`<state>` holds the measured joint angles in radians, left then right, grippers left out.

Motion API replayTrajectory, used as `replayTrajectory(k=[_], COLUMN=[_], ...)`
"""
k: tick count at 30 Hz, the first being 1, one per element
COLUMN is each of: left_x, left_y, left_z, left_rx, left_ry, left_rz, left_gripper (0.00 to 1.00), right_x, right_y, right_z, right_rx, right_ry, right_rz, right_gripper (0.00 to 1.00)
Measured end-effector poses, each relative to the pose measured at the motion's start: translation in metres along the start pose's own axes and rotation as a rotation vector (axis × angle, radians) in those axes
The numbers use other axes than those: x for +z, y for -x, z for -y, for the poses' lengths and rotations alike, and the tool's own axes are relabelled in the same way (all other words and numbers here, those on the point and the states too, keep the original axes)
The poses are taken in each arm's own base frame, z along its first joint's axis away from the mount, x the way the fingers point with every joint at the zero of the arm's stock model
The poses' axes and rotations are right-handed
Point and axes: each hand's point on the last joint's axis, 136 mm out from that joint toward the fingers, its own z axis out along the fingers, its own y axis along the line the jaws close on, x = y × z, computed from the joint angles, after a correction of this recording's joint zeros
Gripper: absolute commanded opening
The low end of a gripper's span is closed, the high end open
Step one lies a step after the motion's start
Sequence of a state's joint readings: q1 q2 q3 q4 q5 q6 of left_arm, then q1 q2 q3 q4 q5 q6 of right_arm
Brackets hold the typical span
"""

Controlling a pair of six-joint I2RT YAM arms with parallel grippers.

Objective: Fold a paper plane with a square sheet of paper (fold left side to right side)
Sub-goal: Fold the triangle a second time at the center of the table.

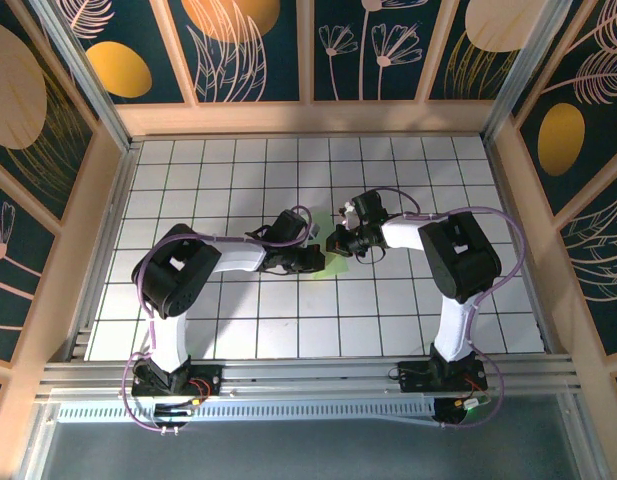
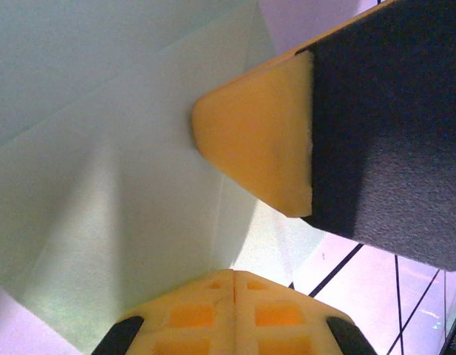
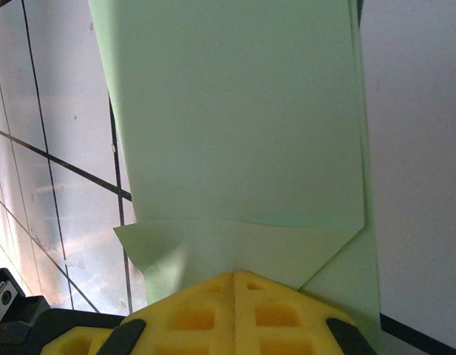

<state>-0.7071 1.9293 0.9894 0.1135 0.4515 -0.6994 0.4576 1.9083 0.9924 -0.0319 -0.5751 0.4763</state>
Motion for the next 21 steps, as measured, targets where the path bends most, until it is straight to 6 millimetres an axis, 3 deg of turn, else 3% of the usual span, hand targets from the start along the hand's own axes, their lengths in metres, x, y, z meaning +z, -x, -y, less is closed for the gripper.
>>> replayTrajectory(k=[11, 21], left_x=[-0.001, -0.013], left_y=[-0.005, -0.030], left_z=[-0.004, -0.008], left_rx=[0.048, 0.107], left_ry=[0.015, 0.032], left_rz=[0.003, -0.009], left_gripper=[0.00, 0.00], right_x=[0.000, 0.000], right_y=[0.000, 0.000], right_z=[0.000, 0.000], right_rx=[-0.006, -0.006], right_ry=[-0.002, -0.002], right_rz=[-0.001, -0.002], right_gripper=[0.00, 0.00])
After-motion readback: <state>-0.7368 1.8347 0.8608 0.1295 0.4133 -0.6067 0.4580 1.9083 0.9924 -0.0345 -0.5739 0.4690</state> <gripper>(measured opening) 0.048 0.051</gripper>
